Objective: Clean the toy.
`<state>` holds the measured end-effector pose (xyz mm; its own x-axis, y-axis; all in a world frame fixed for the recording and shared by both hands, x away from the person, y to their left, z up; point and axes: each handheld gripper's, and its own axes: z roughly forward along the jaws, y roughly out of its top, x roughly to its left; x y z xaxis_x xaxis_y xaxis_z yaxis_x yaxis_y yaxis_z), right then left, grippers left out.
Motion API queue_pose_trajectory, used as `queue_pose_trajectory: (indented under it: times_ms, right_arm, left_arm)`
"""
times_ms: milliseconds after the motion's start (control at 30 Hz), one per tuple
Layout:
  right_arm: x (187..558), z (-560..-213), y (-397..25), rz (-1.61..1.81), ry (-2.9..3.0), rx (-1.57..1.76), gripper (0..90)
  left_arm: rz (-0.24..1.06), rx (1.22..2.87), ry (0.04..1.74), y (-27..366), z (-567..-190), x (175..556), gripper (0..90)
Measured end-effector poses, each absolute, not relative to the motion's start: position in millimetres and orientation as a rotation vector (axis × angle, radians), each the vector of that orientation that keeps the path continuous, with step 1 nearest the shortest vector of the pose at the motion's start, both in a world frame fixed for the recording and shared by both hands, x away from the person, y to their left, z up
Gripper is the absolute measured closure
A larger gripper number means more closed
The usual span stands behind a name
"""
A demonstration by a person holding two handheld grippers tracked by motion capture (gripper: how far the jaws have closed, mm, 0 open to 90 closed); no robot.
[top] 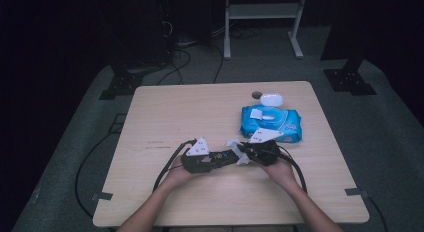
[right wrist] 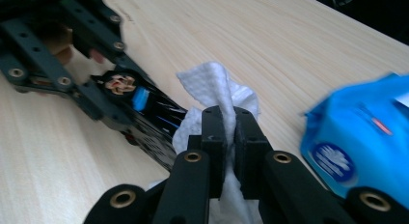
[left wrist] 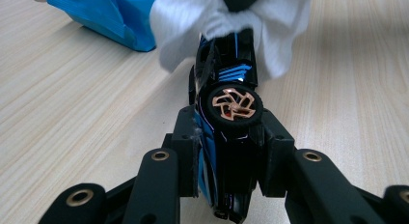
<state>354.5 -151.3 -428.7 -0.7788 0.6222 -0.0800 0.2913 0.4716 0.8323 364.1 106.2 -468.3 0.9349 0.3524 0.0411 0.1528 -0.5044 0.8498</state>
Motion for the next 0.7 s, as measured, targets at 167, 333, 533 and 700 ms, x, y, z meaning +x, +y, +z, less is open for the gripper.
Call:
queue_pose_trajectory:
  times_ms: [167,333,533,700]
  right_arm:
    - [357,-429,-167,1.230,2.328,0.855,84.2]
    - [356,-430,-160,1.238,2.339,0.838,84.3]
    - [357,-429,-159,1.261,2.352,0.835,84.3]
    - [360,-430,-169,1.276,2.339,0.887,84.5]
  left_arm:
    - [0.256,2.102,0.359,106,-469,364,66.3]
    - [0.257,2.102,0.357,106,-469,364,66.3]
    - [0.256,2.100,0.359,108,-469,364,66.3]
    - [0.254,2.101,0.359,108,-469,364,66.3]
